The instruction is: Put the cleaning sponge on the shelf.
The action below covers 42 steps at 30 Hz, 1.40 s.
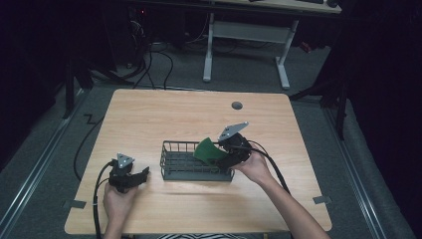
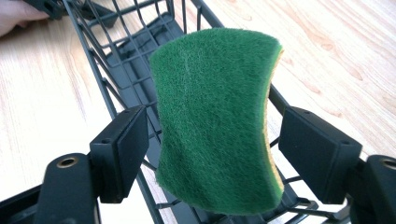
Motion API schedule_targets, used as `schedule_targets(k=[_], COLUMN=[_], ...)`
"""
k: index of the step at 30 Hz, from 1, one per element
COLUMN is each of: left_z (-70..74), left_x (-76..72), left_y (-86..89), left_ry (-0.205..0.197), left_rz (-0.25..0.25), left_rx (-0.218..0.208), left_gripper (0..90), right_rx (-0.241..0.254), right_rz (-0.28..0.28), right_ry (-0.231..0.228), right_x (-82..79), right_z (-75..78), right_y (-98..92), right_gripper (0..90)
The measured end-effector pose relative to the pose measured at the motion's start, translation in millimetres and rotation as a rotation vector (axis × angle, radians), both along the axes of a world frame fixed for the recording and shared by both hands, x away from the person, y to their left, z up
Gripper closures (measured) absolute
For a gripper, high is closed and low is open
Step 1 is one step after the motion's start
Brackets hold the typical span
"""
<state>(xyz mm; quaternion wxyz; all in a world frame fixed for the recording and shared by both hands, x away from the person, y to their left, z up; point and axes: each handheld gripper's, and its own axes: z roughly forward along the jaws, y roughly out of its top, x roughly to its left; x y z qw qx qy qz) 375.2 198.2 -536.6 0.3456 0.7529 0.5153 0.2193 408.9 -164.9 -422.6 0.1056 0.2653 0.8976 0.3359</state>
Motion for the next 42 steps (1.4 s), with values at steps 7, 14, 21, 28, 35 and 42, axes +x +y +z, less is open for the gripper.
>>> schedule_targets(k=[7,14,21,28,35,42], left_z=[0.1,0.0,0.0,-0.1,-0.1,-0.1], left_x=[0.0,0.0,0.0,0.0,0.0,0.0], left_y=[0.0,-0.4,-0.5,-0.7,-0.7,-0.6], left_ry=[0.001,-0.001,-0.001,-0.001,-0.001,-0.001], left_rz=[-0.001,0.001,0.001,0.0,0.001,0.0], left_rx=[0.0,0.004,0.005,0.006,0.006,0.005], left_gripper=[31.1,31.1,31.2,31.2,31.2,31.1], right_rx=[0.08,0.127,0.164,0.211,0.235,0.28], right_rz=[-0.052,-0.098,-0.133,-0.197,-0.227,-0.288], right_ry=[-0.017,-0.051,-0.067,-0.068,-0.095,-0.102], right_x=[-4.2,-9.9,-14.1,-20.4,-27.4,-34.5], right_z=[4.9,16.2,23.5,23.2,29.7,28.3], right_y=[-15.7,-35.0,-52.3,-78.4,-93.8,-117.3], right_gripper=[28.1,30.0,31.0,32.0,32.9,36.2])
